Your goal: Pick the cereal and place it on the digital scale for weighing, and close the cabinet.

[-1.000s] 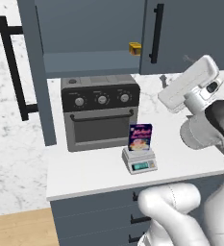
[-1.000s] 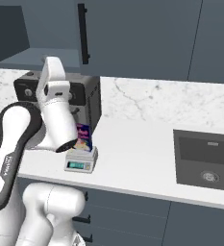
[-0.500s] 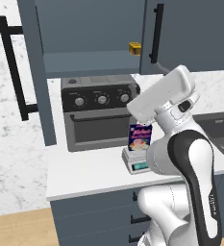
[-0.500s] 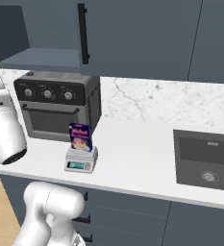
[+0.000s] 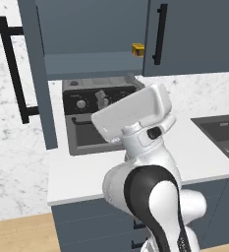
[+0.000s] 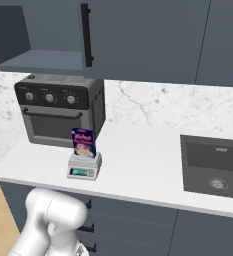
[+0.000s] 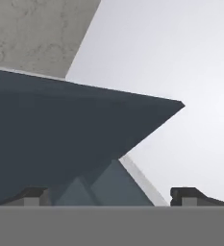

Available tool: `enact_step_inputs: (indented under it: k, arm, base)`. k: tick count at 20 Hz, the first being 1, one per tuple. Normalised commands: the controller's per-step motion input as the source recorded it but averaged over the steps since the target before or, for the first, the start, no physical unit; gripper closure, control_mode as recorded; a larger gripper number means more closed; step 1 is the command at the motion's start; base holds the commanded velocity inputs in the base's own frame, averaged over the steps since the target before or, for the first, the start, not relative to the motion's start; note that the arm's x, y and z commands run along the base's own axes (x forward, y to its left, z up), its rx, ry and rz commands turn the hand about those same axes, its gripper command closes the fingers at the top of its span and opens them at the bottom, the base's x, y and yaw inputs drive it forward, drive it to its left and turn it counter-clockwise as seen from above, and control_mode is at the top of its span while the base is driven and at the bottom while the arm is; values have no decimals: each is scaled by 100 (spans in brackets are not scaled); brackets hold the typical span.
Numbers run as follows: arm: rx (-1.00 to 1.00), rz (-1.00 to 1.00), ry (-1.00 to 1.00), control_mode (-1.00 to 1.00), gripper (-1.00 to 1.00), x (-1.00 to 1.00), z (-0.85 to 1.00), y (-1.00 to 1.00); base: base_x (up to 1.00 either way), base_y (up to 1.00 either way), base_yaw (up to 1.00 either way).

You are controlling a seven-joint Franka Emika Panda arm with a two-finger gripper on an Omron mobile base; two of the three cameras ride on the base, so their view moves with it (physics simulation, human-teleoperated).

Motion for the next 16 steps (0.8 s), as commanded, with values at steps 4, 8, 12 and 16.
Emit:
enact_step_inputs:
  k: [4,8,12,16]
  arm:
    - [44,0,-14,-100,-100,-100,-11,0]
    - [21,0,0,-100,-100,-100,-27,0]
    - [1,0,0,-100,-100,-100,-26,0]
    - [0,0,-1,-100,-100,-100,-36,12]
  base:
    - [0,0,0]
    - [0,0,0]
    - [0,0,0]
    - [0,0,0]
